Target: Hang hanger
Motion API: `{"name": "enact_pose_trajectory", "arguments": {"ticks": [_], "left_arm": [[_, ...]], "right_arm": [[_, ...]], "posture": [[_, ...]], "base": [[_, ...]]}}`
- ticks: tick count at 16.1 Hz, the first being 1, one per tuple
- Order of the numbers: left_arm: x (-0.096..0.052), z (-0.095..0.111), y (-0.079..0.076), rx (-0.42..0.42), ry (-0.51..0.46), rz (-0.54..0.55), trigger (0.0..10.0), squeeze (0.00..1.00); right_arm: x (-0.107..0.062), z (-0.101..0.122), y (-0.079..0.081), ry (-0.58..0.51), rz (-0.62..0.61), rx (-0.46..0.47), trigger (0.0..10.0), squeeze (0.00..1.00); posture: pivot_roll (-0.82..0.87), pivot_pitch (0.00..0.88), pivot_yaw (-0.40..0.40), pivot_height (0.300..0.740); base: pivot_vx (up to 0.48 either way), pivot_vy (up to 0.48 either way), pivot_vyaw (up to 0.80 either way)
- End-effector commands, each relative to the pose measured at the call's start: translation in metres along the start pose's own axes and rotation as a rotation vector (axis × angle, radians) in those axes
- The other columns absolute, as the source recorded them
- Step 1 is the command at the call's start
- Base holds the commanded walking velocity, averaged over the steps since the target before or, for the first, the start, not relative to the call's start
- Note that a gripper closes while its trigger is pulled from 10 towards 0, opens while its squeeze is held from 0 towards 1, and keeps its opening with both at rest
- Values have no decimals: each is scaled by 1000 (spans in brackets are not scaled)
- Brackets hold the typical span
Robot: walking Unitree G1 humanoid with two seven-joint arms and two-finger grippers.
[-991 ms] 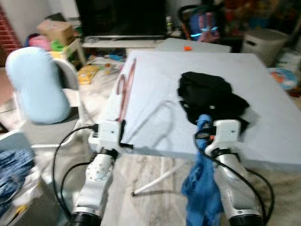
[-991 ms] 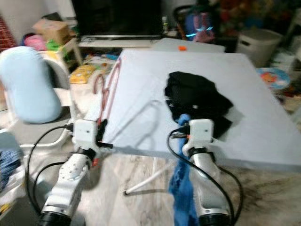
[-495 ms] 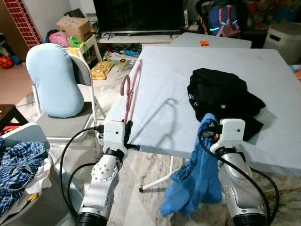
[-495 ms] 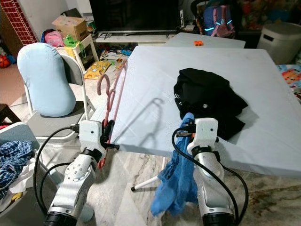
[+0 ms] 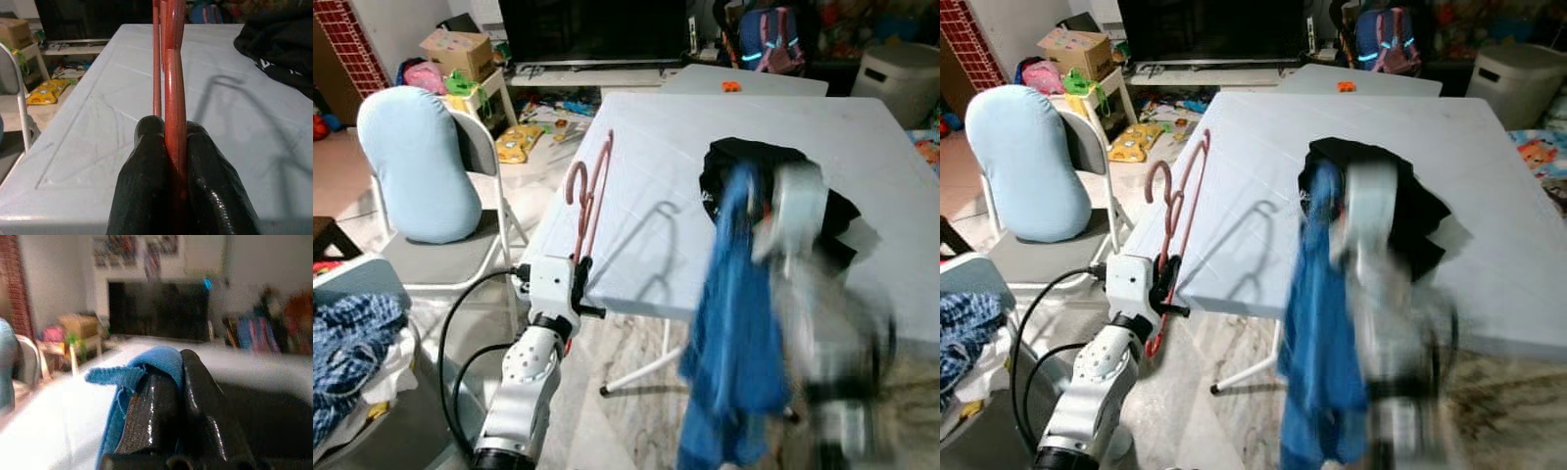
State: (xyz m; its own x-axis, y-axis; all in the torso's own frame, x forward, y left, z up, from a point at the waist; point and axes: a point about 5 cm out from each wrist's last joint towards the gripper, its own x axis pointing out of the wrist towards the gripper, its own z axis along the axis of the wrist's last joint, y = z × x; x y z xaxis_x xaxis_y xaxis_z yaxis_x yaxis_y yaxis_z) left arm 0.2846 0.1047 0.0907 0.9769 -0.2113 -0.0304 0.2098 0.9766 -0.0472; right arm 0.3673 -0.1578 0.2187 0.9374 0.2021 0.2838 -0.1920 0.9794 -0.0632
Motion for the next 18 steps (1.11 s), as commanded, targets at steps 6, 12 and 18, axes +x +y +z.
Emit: {"name": "enact_pose_trajectory", "arguments": {"ticks": [6, 12, 18], "left_arm": [[-4, 4, 3, 1, -25, 56, 10000, 0], [-2, 9, 2, 17, -60, 99, 10000, 0], [-3, 9, 2, 24, -66, 99, 10000, 0]], "right_arm": [[87, 88, 31, -72, 169, 11, 10000, 0], [103, 177, 32, -320, 117, 41, 10000, 0], [58, 16, 51, 46, 512, -308, 10000, 0]], "posture": [[0, 0, -26, 740], [6, 0, -39, 740], [8, 0, -32, 740]], "base": [[0, 0, 0], [0, 0, 0], [0, 0, 0]]}}
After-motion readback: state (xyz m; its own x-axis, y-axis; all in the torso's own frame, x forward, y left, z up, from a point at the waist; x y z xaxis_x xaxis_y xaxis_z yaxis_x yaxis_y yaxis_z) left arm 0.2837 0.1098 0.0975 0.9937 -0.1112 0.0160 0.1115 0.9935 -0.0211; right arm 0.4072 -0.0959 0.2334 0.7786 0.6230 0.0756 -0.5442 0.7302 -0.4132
